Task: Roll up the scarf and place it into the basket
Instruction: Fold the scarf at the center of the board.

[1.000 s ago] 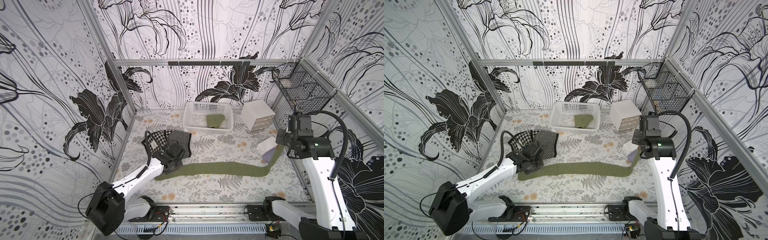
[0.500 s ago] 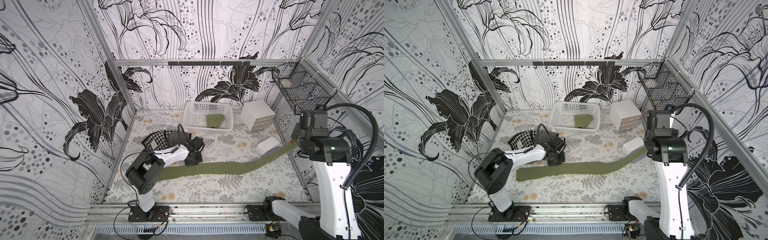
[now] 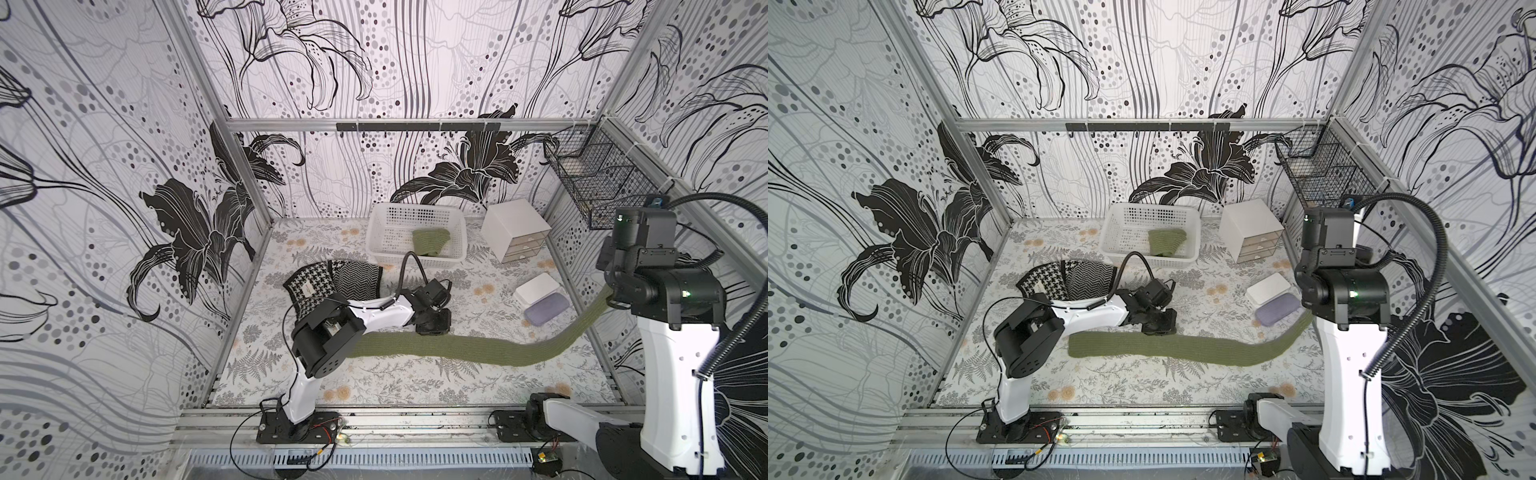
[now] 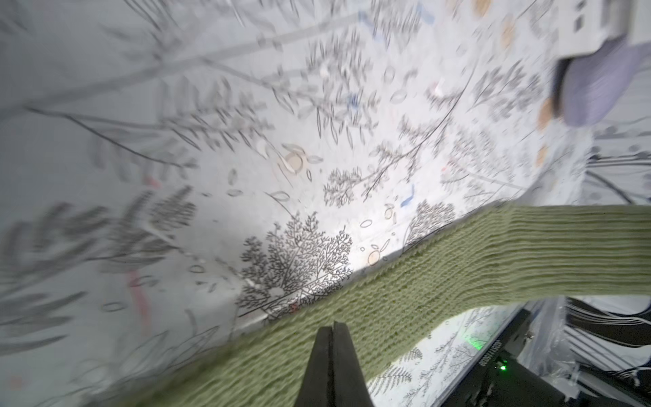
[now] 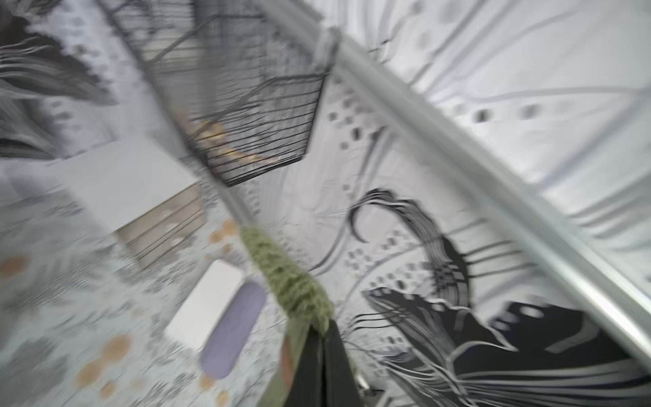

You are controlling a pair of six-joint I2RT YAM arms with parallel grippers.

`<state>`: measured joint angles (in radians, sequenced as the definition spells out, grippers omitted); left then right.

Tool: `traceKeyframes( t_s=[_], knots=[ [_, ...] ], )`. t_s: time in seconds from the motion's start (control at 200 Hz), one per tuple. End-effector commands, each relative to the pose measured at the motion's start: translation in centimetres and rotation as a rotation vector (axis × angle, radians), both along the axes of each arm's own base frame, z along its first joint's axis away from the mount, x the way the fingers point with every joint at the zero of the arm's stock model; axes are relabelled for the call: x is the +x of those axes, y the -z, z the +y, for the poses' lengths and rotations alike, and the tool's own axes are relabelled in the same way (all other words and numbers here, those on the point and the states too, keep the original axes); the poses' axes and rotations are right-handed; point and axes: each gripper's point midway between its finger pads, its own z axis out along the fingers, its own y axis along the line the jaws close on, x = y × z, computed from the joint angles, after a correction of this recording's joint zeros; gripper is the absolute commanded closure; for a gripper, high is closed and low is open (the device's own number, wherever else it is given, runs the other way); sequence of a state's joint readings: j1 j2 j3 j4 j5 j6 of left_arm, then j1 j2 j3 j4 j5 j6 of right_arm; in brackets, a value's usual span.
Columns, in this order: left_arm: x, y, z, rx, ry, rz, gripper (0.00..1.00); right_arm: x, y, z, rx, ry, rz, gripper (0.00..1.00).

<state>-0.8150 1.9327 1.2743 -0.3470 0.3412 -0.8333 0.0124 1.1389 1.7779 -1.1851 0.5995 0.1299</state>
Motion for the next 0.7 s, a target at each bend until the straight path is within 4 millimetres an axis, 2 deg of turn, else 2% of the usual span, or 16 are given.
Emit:
traceKeyframes(
  t_s=[0.0, 0.065, 0.16, 0.225, 0.27, 0.31, 0.33, 0.405, 0.501, 0.626, 0.636, 0.646, 0.656, 0.666, 0.671, 0.696],
  knots=[
    [5.8, -7.0, 8.0, -0.055, -0.192, -0.177, 1.00, 2.1, 5.3, 9.9, 0.395, -0.458, 0.080, 1.00],
    [7.0, -9.2, 14.9, 0.006, -0.302, -0.227, 0.99, 1.8, 7.3, 15.5, 0.589, -0.658, 0.106, 1.00],
    [6.7, -12.2, 24.4, 0.126, -0.449, -0.279, 0.91, 0.4, 10.2, 21.7, 0.646, -0.815, 0.182, 1.00],
    [5.7, -13.9, 29.1, 0.171, -0.522, -0.292, 0.58, -0.6, 12.4, 25.6, 0.677, -0.897, 0.270, 1.00],
    [5.0, -14.8, 31.3, 0.188, -0.556, -0.299, 0.35, -1.3, 14.0, 28.6, 0.689, -0.960, 0.324, 1.00],
    [4.4, -15.5, 32.7, 0.201, -0.578, -0.303, 0.06, -1.7, 15.5, 31.0, 0.699, -0.992, 0.371, 1.00],
    [4.0, -15.6, 33.3, 0.207, -0.588, -0.301, 0.00, -2.0, 16.1, 32.2, 0.700, -1.014, 0.393, 1.00],
    [3.1, -15.7, 34.6, 0.210, -0.616, -0.285, 0.01, -3.0, 18.9, 37.3, 0.700, -1.090, 0.486, 1.00],
    [2.2, -15.1, 35.0, 0.182, -0.625, -0.259, 0.01, -4.3, 21.7, 43.2, 0.699, -1.172, 0.585, 1.00],
    [1.4, -13.7, 34.8, 0.159, -0.613, -0.227, 0.01, -5.8, 24.6, 50.0, 0.703, -1.262, 0.679, 1.00],
    [1.4, -13.6, 34.7, 0.157, -0.610, -0.225, 0.01, -5.8, 24.1, 50.6, 0.714, -1.275, 0.671, 1.00],
    [1.4, -13.5, 34.7, 0.154, -0.608, -0.222, 0.01, -5.9, 25.2, 51.0, 0.709, -1.267, 0.699, 1.00],
    [1.3, -13.3, 34.6, 0.151, -0.606, -0.217, 0.01, -5.9, 24.7, 51.6, 0.717, -1.280, 0.689, 1.00],
    [1.3, -13.2, 34.5, 0.148, -0.603, -0.214, 0.01, -6.0, 25.7, 51.9, 0.711, -1.272, 0.712, 1.00],
    [1.3, -13.1, 34.4, 0.145, -0.600, -0.211, 0.01, -5.9, 25.1, 52.3, 0.717, -1.281, 0.698, 1.00],
    [1.3, -12.9, 34.2, 0.132, -0.592, -0.202, 0.01, -5.8, 25.5, 53.2, 0.712, -1.288, 0.704, 1.00]
  ],
)
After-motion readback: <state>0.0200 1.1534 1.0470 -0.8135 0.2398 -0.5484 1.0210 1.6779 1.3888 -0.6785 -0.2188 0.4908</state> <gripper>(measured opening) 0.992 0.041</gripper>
